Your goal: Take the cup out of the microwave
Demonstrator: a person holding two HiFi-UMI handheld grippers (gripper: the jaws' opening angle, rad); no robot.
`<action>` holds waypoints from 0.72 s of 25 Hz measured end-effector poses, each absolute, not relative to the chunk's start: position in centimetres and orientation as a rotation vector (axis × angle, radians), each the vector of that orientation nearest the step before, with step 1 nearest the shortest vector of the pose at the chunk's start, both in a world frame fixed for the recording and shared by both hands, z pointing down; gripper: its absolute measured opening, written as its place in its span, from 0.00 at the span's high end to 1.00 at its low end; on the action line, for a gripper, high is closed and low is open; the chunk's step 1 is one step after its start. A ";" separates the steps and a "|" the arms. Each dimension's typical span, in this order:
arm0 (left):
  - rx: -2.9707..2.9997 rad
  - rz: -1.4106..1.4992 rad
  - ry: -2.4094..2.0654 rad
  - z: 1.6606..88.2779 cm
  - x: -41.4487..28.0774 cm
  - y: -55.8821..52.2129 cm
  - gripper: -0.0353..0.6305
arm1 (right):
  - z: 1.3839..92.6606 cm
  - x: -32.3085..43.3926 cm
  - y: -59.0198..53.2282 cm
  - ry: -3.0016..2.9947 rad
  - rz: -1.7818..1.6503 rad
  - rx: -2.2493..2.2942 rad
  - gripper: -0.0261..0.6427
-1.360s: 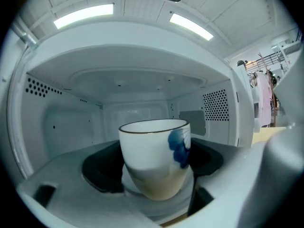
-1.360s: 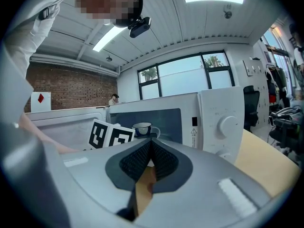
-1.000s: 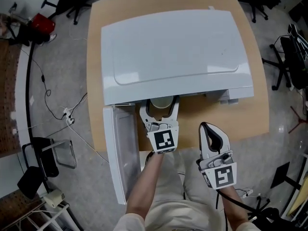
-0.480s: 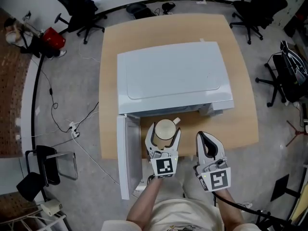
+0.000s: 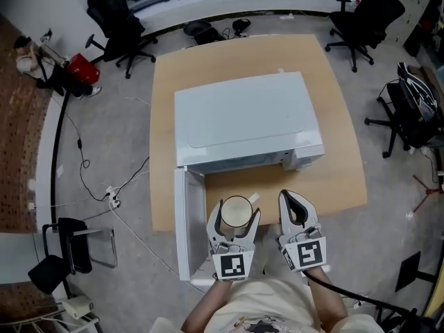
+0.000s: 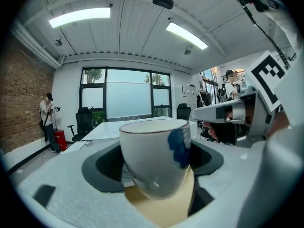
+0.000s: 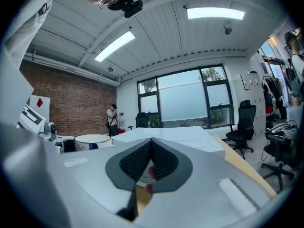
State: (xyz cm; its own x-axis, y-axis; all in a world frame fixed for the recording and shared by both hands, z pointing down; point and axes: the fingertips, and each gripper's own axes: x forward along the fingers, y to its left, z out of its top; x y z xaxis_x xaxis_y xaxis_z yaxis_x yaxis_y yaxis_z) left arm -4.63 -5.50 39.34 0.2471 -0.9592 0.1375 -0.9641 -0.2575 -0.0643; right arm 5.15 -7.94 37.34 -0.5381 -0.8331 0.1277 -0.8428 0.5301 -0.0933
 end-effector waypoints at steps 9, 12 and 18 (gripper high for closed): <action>2.420 0.212 -1.856 38.6 -4.4 -3.2 0.36 | 37.2 5.8 -6.6 -2.679 0.213 1.488 0.95; 2.414 0.204 -1.863 38.7 -4.3 -3.2 0.36 | 37.2 6.0 -6.4 -2.676 0.191 1.484 0.95; 2.418 0.204 -1.870 38.2 -4.4 -3.5 0.36 | 37.1 6.0 -6.4 -2.673 0.193 1.477 0.95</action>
